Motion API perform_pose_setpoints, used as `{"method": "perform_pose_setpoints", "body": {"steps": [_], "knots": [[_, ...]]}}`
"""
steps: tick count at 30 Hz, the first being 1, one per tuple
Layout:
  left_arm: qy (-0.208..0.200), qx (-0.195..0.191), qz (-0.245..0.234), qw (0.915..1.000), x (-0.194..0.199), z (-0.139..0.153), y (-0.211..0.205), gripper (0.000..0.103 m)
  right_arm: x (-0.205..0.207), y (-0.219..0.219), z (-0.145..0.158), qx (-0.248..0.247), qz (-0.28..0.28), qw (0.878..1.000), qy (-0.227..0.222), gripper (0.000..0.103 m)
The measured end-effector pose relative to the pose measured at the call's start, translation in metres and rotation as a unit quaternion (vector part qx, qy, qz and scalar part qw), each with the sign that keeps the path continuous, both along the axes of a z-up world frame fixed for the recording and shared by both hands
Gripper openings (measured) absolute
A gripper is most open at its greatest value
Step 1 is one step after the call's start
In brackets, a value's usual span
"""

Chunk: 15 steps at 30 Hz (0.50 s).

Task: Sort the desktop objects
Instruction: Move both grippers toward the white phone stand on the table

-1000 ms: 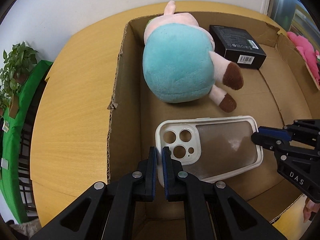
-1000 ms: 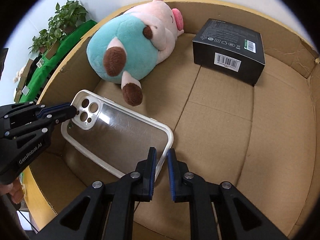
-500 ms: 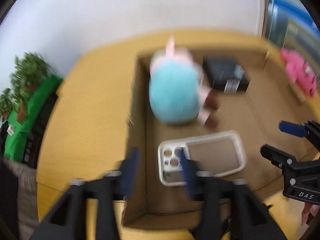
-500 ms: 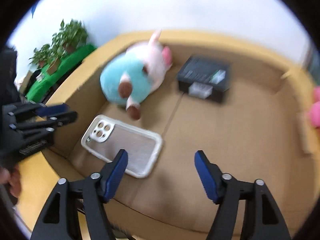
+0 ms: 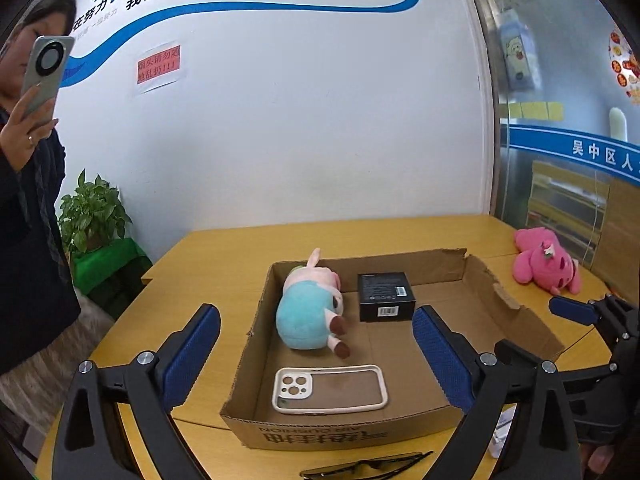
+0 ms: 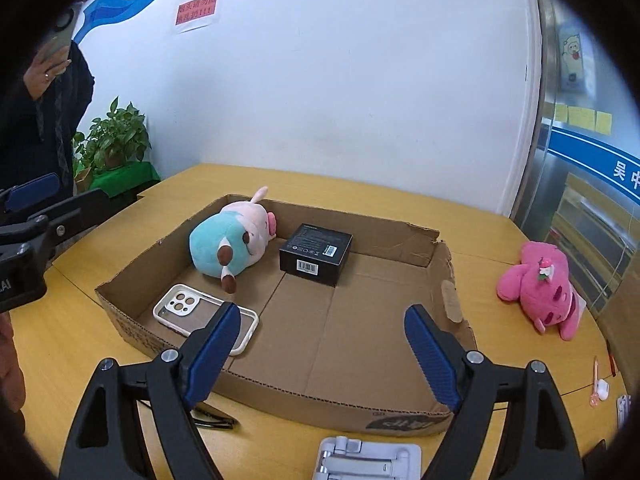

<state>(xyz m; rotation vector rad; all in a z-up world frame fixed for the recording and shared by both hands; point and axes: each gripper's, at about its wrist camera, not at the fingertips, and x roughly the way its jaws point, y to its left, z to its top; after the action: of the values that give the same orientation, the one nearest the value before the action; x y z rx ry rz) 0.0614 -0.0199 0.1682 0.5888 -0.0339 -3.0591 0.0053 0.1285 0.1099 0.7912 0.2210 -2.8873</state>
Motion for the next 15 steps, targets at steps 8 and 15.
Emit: {"method": "perform_pose_setpoints", "body": {"steps": [8,15], "knots": [[0.002,0.017,0.008,0.9998,0.023,-0.003,-0.002,0.099,0.036,0.011,0.013,-0.029,-0.014,0.999,0.033,0.084],[-0.011,0.039,-0.058,0.9975,0.043,-0.028,0.017,0.099,0.034,0.059,-0.033,-0.121,0.009,0.990,-0.066,0.088]]}}
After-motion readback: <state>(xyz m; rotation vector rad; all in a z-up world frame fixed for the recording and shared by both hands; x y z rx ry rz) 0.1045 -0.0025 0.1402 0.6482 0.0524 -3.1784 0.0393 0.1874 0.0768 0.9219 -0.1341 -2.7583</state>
